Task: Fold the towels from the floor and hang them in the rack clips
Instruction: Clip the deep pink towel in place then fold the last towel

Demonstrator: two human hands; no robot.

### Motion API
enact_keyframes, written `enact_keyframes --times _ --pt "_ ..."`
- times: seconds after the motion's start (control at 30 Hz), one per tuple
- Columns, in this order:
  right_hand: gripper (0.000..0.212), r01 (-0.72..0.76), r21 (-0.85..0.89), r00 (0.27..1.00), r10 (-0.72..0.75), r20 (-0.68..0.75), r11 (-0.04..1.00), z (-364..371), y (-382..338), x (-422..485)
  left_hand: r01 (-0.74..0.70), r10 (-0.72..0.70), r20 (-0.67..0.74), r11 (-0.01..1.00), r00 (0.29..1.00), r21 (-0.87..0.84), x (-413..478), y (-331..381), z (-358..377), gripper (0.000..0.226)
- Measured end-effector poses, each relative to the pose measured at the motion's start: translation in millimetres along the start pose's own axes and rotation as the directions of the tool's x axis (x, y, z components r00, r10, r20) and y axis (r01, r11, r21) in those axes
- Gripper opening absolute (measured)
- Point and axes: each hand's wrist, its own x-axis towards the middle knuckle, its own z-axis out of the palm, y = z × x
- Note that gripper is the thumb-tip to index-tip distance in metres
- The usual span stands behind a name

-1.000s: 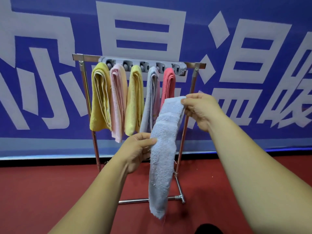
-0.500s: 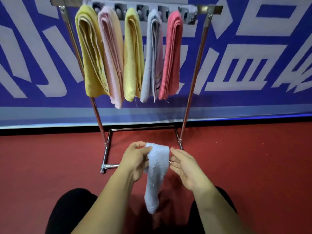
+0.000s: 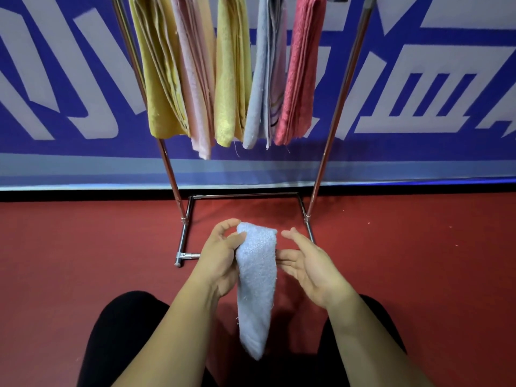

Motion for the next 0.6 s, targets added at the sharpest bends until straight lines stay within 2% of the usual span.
enact_keyframes --times 0.13,0.33,0.43,0.5,0.6 --pt "0.041 0.060 0.157 0.996 -0.070 0.062 0.986 -1.1 4.8 -0.8 -0.035 0.035 0.019 0.999 0.999 0.022 0.3 -1.1 3.4 0.045" --pt "0.035 0.060 0.093 0.998 -0.063 0.032 0.994 3.4 5.5 1.1 -0.047 0.048 0.085 0.999 0.995 -0.021 -3.1 2.6 6.7 0.044" --pt "0.046 0.027 0.077 0.994 -0.035 0.102 0.997 6.6 5.7 0.8 -0.032 0.037 0.109 0.999 0.993 -0.041 -3.7 5.1 4.3 0.044" --pt "0.050 0.048 0.065 0.990 -0.056 0.131 0.997 9.4 2.9 -1.1 -0.023 0.030 0.117 0.998 0.993 -0.061 -3.7 7.4 2.7 0.045" --pt "0.050 0.122 0.138 0.981 -0.140 0.131 0.983 13.3 -0.2 -2.5 -0.019 0.030 0.131 0.996 0.991 -0.087 -3.6 10.8 1.9 0.047"
